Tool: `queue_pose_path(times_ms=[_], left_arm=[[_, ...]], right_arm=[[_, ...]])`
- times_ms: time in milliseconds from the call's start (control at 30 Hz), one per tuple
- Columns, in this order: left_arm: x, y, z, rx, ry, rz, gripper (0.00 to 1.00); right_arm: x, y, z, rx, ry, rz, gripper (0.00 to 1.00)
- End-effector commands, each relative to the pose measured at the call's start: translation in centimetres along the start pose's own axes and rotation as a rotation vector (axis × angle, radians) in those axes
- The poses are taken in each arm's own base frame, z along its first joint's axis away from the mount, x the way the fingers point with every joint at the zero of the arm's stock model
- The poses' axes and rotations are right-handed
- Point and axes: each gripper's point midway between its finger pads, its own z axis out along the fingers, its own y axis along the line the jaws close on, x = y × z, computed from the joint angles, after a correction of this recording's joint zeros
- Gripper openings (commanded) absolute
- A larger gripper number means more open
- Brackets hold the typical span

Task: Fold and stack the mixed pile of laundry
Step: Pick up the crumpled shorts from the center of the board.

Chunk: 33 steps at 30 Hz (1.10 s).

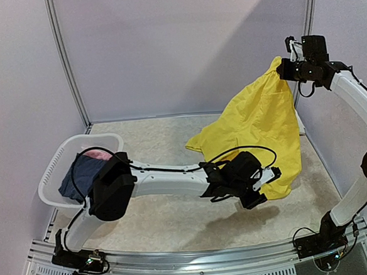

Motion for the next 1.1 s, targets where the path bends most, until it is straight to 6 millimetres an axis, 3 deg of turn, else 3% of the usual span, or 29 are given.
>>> queue_pose_path(times_ms=[0, 200, 400, 500, 567, 667, 700, 733, 767, 833, 933, 967, 1067], left_arm=[[-0.9, -1.3, 2.1, 0.037, -0.011, -0.001, 0.61], [-1.1, -1.3, 4.7, 0.040, -0.045, -0.076, 0.62], [-1.4, -0.1, 7.3, -0.014, -0.069, -0.141, 0.66], [-0.6, -0.2, 9.0, -0.004, -0.059, -0.149, 0.62], [-0.5, 0.1, 9.4, -0.015, -0.062, -0.148, 0.53], [-1.0, 0.8, 8.9, -0.004, -0.080, -0.160, 0.14], [-1.3, 1.1, 8.3, -0.005, -0.085, -0.164, 0.02], [-2.0, 1.4, 7.3, -0.010, -0.103, -0.160, 0.00], [-1.0, 1.6, 6.8, -0.016, -0.089, -0.155, 0.00], [-1.8, 2.8, 3.5, -0.065, -0.129, -0.139, 0.00], [-4.3, 5.1, -4.0, -0.164, -0.232, -0.130, 0.00], [-5.8, 5.9, -8.0, -0.205, -0.275, -0.125, 0.00], [-5.8, 7.3, -15.2, -0.288, -0.282, -0.065, 0.00]], right_arm=[[-2.1, -0.7, -0.9, 0.010, -0.109, -0.011, 0.00], [-0.7, -2.3, -0.2, 0.039, -0.093, -0.016, 0.00], [0.2, -2.8, 0.1, 0.038, -0.076, -0.004, 0.00], [0.5, -2.9, 0.2, 0.038, -0.071, -0.001, 0.00], [0.7, -3.0, 0.2, 0.037, -0.066, -0.001, 0.00], [0.7, -3.1, -0.1, 0.042, -0.065, 0.000, 0.00], [0.6, -3.1, -0.3, 0.042, -0.067, 0.000, 0.00], [0.3, -3.1, -0.7, 0.041, -0.074, 0.000, 0.00], [0.1, -3.0, -1.0, 0.040, -0.076, 0.003, 0.00], [-0.6, -3.0, -2.2, 0.051, -0.088, 0.019, 0.00], [-1.4, -3.4, -4.0, 0.088, -0.098, 0.058, 0.00], [-1.6, -3.3, -4.9, 0.093, -0.106, 0.069, 0.00], [-1.2, -4.0, -7.5, 0.141, -0.096, 0.139, 0.00]])
